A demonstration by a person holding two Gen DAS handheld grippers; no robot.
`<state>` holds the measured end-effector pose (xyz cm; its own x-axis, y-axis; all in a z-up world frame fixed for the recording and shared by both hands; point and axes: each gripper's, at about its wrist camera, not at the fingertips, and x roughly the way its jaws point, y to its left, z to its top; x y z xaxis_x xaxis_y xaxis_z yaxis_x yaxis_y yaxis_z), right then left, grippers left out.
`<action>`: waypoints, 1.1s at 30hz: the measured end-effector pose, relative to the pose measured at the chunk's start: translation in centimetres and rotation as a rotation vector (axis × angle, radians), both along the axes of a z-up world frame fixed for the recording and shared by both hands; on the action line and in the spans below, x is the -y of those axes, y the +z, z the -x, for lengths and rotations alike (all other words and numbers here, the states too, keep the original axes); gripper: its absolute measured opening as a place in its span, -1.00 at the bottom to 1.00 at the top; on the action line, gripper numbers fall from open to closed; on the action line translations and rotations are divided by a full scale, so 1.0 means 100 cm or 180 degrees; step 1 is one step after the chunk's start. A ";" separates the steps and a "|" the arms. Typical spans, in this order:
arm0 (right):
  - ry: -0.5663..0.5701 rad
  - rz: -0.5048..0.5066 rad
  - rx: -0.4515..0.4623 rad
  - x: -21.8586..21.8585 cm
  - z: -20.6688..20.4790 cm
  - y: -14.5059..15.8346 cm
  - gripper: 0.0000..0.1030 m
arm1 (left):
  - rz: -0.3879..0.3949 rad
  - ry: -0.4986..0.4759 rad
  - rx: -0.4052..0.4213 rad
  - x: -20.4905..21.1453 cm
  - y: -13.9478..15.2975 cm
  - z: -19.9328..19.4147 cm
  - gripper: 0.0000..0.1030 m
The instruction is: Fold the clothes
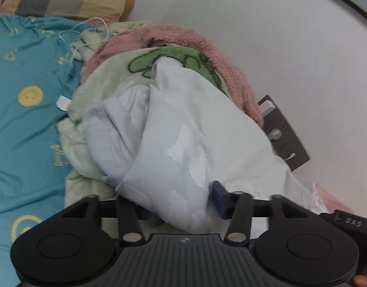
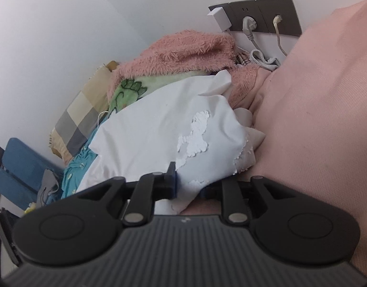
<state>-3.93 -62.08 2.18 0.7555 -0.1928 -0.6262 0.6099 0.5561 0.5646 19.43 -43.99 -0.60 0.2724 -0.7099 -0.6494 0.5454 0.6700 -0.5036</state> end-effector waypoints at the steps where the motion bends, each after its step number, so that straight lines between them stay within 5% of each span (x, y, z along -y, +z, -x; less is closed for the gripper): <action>1: 0.0014 0.0018 -0.0002 -0.003 0.004 0.005 -0.38 | -0.0086 0.0006 0.0053 -0.002 0.006 0.003 0.57; 5: 0.0062 0.0238 0.0089 -0.022 0.027 0.032 0.54 | -0.0229 0.0057 0.0530 -0.024 0.049 0.039 0.97; 7: 0.0080 0.0425 0.0124 -0.034 0.039 0.050 0.67 | -0.0236 0.0076 0.0830 -0.034 0.069 0.056 1.00; 15: 0.0240 0.1044 0.0235 -0.091 0.074 0.092 0.67 | -0.0082 0.0229 0.1283 -0.090 0.126 0.123 1.00; 22: 0.0358 0.1559 0.0327 -0.142 0.102 0.119 0.68 | -0.0190 0.0292 0.1751 -0.137 0.135 0.187 0.99; 33: 0.0371 0.1995 0.0330 -0.202 0.108 0.084 0.67 | -0.0126 0.0208 0.2091 -0.184 0.118 0.226 0.99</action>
<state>-14.69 -41.86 10.58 0.8441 -0.4112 -0.3441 0.4852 0.8589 0.1640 -3.20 -25.63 11.25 0.6625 -0.6576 -0.3588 0.6885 0.7232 -0.0543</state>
